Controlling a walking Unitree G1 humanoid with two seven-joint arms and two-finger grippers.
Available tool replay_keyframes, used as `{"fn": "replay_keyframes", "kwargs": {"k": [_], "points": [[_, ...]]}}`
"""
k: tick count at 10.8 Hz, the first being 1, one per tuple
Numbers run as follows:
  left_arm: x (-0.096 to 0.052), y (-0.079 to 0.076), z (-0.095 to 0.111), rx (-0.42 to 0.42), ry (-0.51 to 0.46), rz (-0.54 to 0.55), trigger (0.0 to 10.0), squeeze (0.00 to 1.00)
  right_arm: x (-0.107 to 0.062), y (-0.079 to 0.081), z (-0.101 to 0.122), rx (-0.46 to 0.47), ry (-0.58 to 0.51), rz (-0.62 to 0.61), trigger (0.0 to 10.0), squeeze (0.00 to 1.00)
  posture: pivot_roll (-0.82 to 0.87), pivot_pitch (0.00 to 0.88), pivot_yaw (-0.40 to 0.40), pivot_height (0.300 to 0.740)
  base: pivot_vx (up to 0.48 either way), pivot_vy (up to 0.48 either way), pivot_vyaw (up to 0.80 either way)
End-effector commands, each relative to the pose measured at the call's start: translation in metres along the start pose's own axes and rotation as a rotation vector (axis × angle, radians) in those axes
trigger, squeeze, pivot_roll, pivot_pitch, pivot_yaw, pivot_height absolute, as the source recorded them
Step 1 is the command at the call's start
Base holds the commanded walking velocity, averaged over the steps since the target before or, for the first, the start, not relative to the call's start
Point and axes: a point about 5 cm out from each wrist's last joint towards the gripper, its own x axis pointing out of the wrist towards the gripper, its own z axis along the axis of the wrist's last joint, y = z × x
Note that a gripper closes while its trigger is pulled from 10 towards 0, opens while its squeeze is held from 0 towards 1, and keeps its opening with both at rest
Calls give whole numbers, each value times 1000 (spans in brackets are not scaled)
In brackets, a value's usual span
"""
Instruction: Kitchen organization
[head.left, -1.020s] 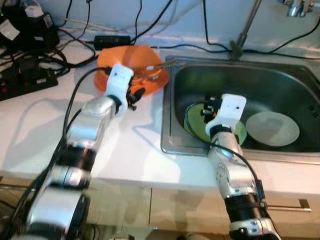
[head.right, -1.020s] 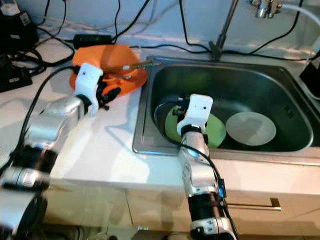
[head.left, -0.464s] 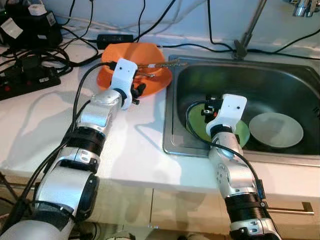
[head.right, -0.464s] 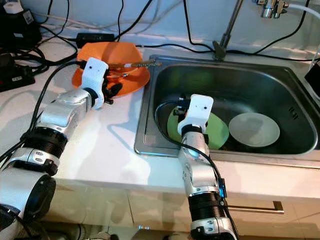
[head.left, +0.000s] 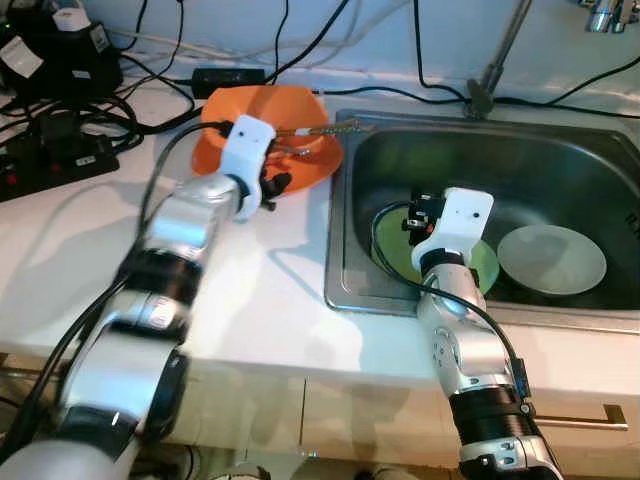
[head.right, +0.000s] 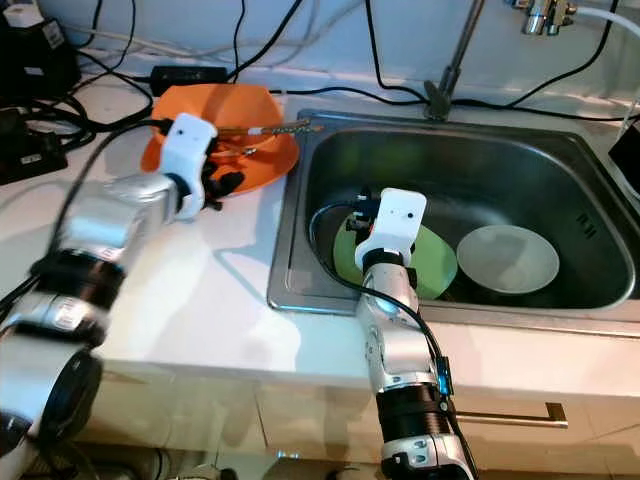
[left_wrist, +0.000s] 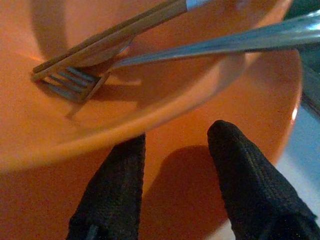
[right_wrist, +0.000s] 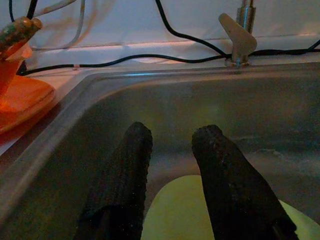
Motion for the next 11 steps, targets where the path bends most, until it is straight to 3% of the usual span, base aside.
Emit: {"fn": "replay_keyframes", "kwargs": {"k": [1, 4, 6, 8, 11], "points": [[-3, -2, -14, -9, 76, -27, 10000, 0, 0, -3, -3, -6, 13, -7, 10000, 0, 17, 82, -25, 740, 0, 0, 0], [-35, 6, -30, -9, 120, -27, 10000, 0, -1, -2, -4, -4, 18, -1, 10000, 0, 35, 85, -32, 740, 0, 0, 0], [-70, -5, -39, -40, 142, -49, 10000, 0, -1, 2, -8, -3, 33, 23, 10000, 0, 53, 86, -49, 740, 0, 0, 0], [-79, -13, -37, -59, 144, -70, 10000, 0, -1, 4, -8, -4, 34, 31, 10000, 0, 50, 81, -52, 740, 0, 0, 0], [-84, -10, -3, -26, -62, -2, 10000, 0, -1, 1, -9, -7, 36, 25, 10000, 0, 54, 79, -54, 740, 0, 0, 0]]}}
